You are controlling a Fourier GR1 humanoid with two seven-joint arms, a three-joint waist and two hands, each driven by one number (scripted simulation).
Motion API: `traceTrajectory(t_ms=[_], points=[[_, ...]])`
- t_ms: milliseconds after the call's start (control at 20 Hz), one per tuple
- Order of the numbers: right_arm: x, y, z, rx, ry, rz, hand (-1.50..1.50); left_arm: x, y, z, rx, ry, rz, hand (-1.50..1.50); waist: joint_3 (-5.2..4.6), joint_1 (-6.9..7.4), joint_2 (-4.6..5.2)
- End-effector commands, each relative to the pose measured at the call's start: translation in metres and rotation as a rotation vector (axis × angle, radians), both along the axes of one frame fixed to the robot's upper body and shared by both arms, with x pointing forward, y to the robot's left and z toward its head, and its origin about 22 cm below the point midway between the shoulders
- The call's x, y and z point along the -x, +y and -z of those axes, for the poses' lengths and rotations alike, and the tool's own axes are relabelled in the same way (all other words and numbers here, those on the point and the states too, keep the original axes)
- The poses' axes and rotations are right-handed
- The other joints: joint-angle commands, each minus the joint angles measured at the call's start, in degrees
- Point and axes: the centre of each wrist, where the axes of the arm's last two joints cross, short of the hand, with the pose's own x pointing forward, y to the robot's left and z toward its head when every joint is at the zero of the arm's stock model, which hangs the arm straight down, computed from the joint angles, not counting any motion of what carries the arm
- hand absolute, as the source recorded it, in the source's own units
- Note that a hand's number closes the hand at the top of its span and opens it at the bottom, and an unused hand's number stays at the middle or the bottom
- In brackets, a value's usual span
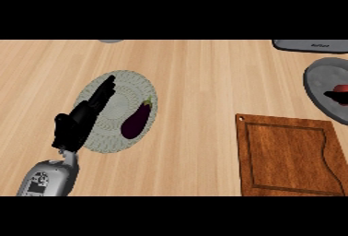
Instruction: Pick the bell pepper from the cutting board and place it in the pan
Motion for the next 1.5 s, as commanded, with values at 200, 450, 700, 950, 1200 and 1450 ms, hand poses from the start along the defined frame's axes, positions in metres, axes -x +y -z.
traceTrajectory(t_ms=[200, 450, 700, 950, 1200, 1450], points=[[0.008, -0.017, -0.010, -0.279, -0.306, -0.015, -1.50, -0.001, 0.007, -0.007, -0.009, -0.015, -0.003, 0.00, 0.19, -0.79, -0.01], [0.034, -0.041, -0.002, -0.422, -0.340, -0.089, -1.50, 0.005, 0.000, 0.001, 0.003, -0.001, -0.024, 0.00, 0.06, -1.34, -0.31], [0.076, -0.072, 0.010, -0.447, -0.362, -0.171, -1.50, 0.005, 0.021, -0.003, -0.012, -0.001, -0.038, 0.00, 0.00, -1.70, -0.65], [0.099, -0.081, 0.026, -0.425, -0.460, -0.233, -1.50, 0.006, 0.010, 0.004, -0.016, 0.005, -0.042, 0.00, -0.10, -2.44, -0.99], [0.130, -0.082, 0.057, -0.467, -0.436, -0.246, -1.50, 0.019, 0.003, 0.007, 0.010, 0.018, -0.044, 0.00, -0.13, -2.44, -1.27], [0.137, -0.074, 0.075, -0.447, -0.461, -0.267, -1.50, 0.008, 0.016, 0.003, -0.002, 0.022, -0.065, 0.00, -0.25, -3.13, -1.46]])
